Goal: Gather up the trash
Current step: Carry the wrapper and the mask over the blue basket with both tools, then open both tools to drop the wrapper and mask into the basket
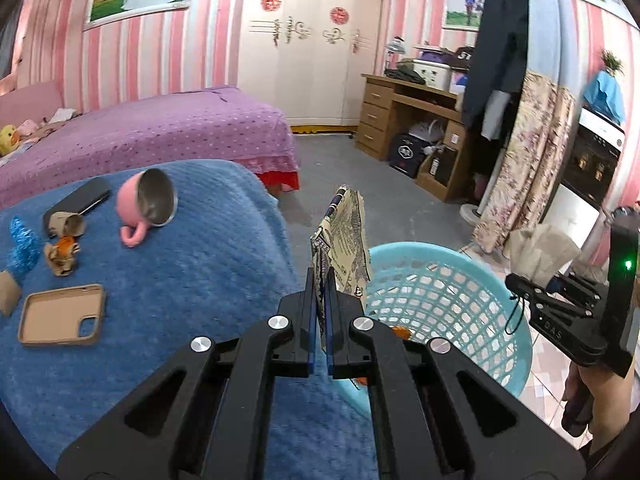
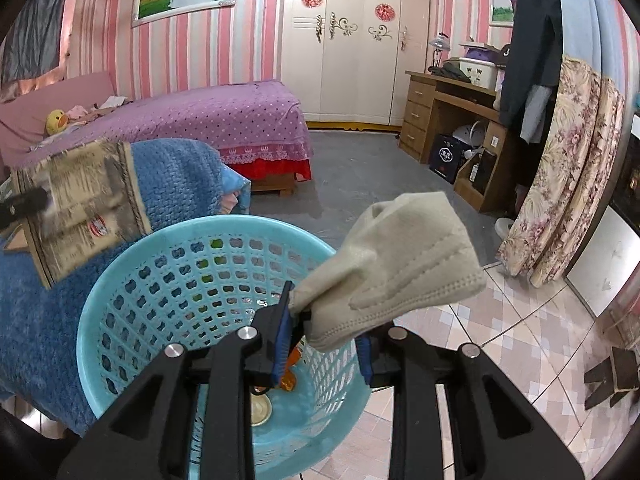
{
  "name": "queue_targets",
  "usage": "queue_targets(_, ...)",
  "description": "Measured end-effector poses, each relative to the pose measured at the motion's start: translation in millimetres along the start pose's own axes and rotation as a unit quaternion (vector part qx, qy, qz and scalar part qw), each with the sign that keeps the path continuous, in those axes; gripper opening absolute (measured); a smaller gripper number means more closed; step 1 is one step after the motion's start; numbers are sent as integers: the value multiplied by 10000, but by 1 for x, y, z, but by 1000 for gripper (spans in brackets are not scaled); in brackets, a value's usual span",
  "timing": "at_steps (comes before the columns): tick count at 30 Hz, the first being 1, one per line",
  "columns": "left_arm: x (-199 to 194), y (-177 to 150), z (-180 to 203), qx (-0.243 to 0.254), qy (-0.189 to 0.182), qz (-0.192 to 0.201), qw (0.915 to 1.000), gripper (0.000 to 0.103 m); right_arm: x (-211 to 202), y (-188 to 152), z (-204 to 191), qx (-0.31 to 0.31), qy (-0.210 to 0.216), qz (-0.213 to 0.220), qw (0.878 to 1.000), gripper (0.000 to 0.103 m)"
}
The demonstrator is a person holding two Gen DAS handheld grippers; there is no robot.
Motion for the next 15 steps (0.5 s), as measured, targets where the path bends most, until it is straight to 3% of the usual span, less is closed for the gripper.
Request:
queue_targets(10, 26, 1, 26, 191, -221, -201, 9994, 4, 9, -1, -13, -109, 136, -62, 9998, 28)
queue_targets(12, 31, 2, 29, 280, -132, -202, 9993, 16, 9, -1, -15, -115, 159, -70, 9998, 28)
queue_targets(14, 35, 2, 29, 296, -24, -225, 9993, 51, 10, 0, -17, -126, 181, -64, 9997, 28)
queue_targets(15, 36, 2, 27, 286, 42, -213, 9994, 56, 10, 0, -18, -127, 194, -68, 9997, 28)
Point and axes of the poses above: each gripper's, at about its wrist camera, not at the fingertips, and x roughly the way its jaws point, z to its right, y to its top, the point moved 4 cm from there along x, roughly the way its jaws point, and after that the axes turned 6 degrees about x, right-handed, at the moved point
